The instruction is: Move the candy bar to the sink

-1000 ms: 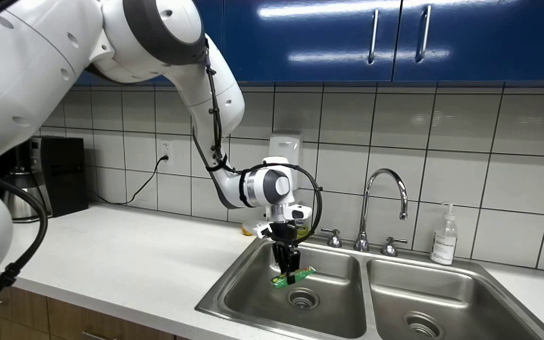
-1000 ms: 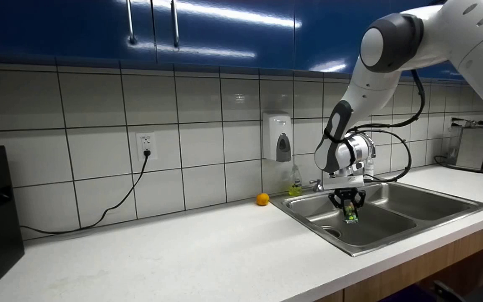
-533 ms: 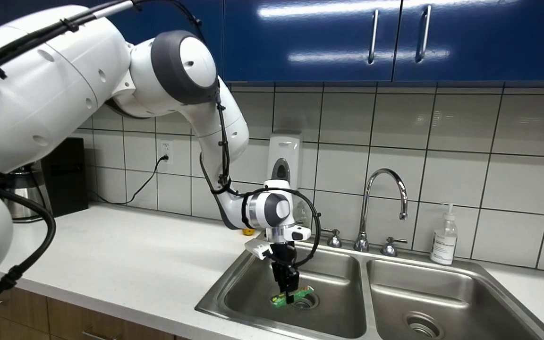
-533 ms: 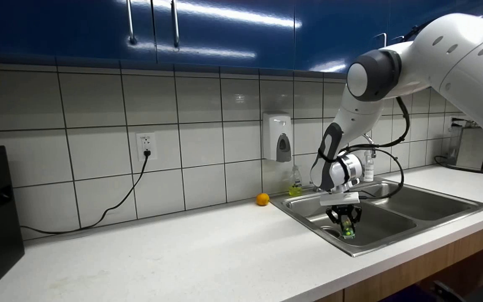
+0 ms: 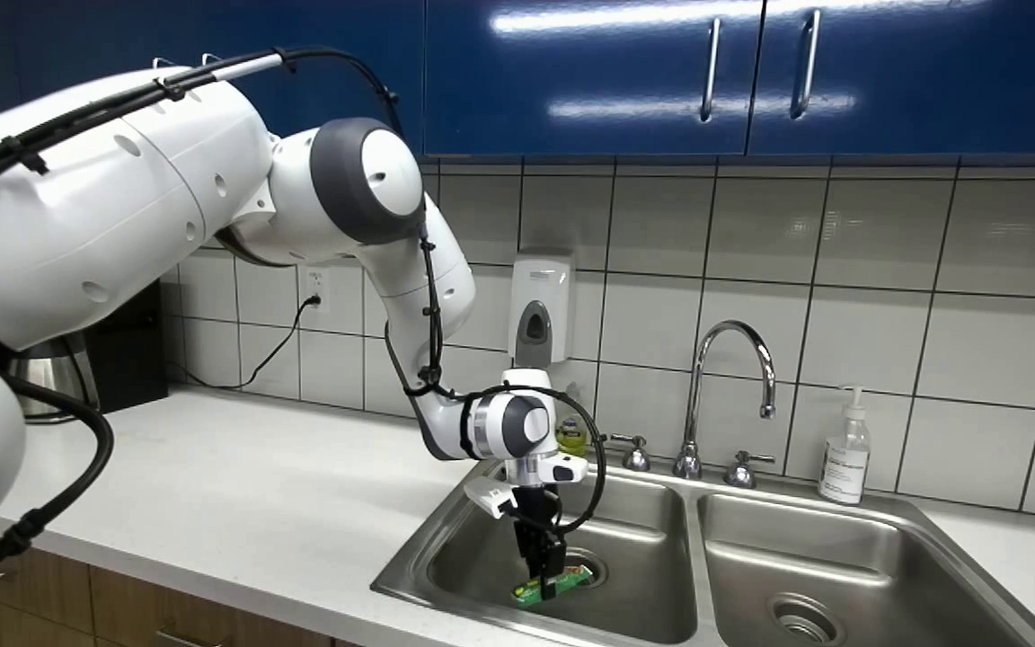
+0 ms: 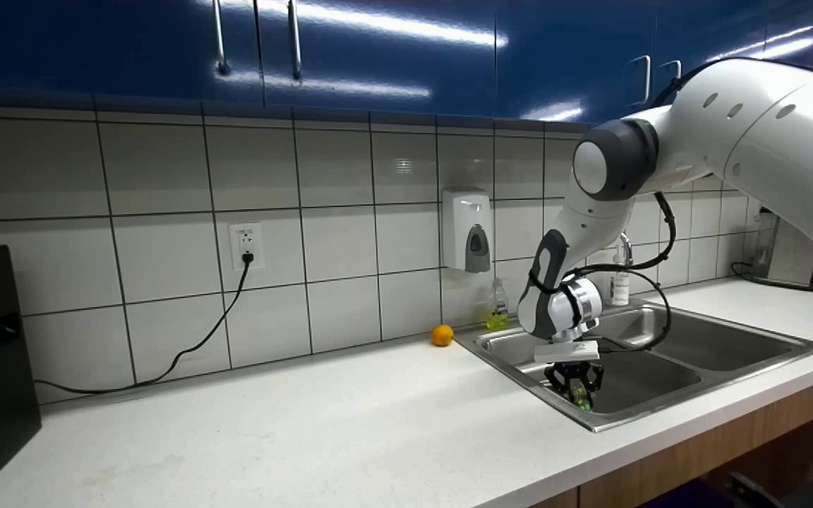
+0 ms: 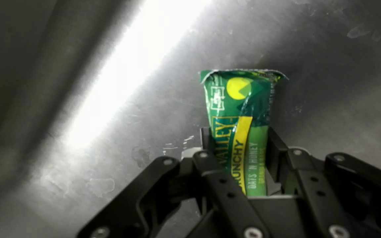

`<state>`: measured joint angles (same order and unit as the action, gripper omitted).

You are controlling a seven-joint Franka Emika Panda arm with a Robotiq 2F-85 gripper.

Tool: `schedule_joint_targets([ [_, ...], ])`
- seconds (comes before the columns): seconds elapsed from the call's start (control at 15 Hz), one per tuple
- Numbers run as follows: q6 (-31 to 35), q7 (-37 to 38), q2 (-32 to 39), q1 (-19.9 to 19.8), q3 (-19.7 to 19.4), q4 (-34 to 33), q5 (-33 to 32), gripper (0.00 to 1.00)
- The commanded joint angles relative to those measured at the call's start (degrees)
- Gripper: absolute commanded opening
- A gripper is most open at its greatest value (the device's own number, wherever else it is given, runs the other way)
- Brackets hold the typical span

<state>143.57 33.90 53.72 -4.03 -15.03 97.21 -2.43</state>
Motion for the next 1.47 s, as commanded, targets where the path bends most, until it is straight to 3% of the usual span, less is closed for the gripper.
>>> schedule_joint_targets([
  [0.0, -1.1, -2.4, 1.8, -0.1, 0.1, -3.0, 1.8, 0.14],
  [0.73, -1.3, -3.6, 3.7, 0.1, 0.0, -4.7, 2.1, 0.14],
  [0.8, -1.3, -3.5, 3.7, 0.2, 0.0, -4.7, 2.1, 0.36],
  [0.87, -1.4, -3.5, 3.7, 0.2, 0.0, -4.8, 2.1, 0.64],
  [1.0, -1.4, -3.4, 3.6, 0.3, -0.1, -4.7, 2.1, 0.72],
  [1.2, -1.3, -3.1, 3.0, 0.6, -0.3, -4.3, 2.0, 0.96],
  [1.4, -1.1, -2.8, 2.0, 1.1, -0.7, -3.7, 1.9, 1.0],
])
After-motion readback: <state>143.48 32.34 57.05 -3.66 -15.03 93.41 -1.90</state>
